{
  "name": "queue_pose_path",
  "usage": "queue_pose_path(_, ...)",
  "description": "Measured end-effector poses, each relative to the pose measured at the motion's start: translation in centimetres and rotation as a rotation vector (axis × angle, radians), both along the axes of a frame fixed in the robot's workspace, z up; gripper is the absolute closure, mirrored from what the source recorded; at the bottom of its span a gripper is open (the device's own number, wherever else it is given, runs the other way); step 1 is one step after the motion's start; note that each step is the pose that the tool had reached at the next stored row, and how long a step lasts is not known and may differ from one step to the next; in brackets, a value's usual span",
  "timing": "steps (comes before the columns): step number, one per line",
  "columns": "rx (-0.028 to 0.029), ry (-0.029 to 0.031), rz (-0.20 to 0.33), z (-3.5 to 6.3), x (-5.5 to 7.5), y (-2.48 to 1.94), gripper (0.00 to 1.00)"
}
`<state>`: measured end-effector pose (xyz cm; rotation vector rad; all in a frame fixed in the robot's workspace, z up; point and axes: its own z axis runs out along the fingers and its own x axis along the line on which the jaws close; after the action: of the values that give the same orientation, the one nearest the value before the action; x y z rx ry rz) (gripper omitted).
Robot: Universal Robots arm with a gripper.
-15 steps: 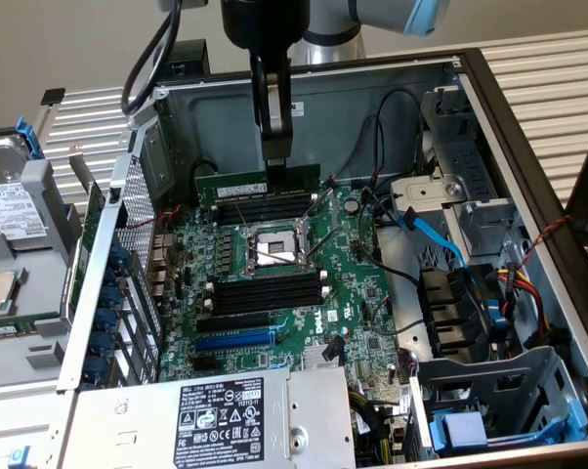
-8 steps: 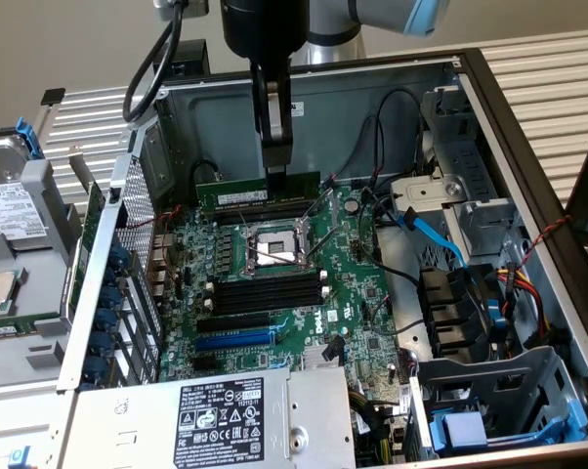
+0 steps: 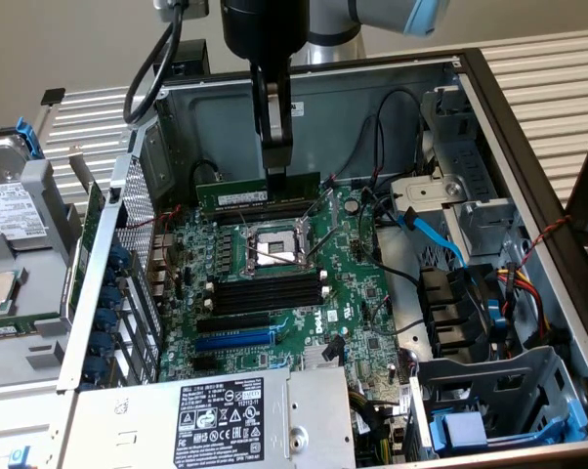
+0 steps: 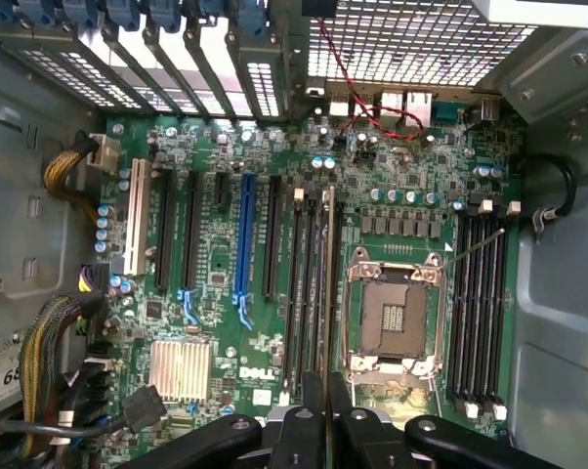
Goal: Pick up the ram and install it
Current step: 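Insert the ram into the slot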
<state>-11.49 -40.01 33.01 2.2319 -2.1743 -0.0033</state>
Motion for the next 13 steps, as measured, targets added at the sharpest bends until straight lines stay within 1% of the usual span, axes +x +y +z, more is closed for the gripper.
queue_pose_path(1, 0.0003, -0.0002, 0.0, -0.09, 0.0, -0.01, 0.87)
queue_pose_path(4, 0.0, -0.0046, 0.0, -0.56, -0.1, -0.01, 0.87)
queue_pose_path(9, 0.0001, -0.0093, -0.003, -1.49, -0.1, -0.06, 0.87)
queue_pose_path(13, -0.0001, -0.0101, -0.021, -2.19, -0.1, -0.3, 0.87)
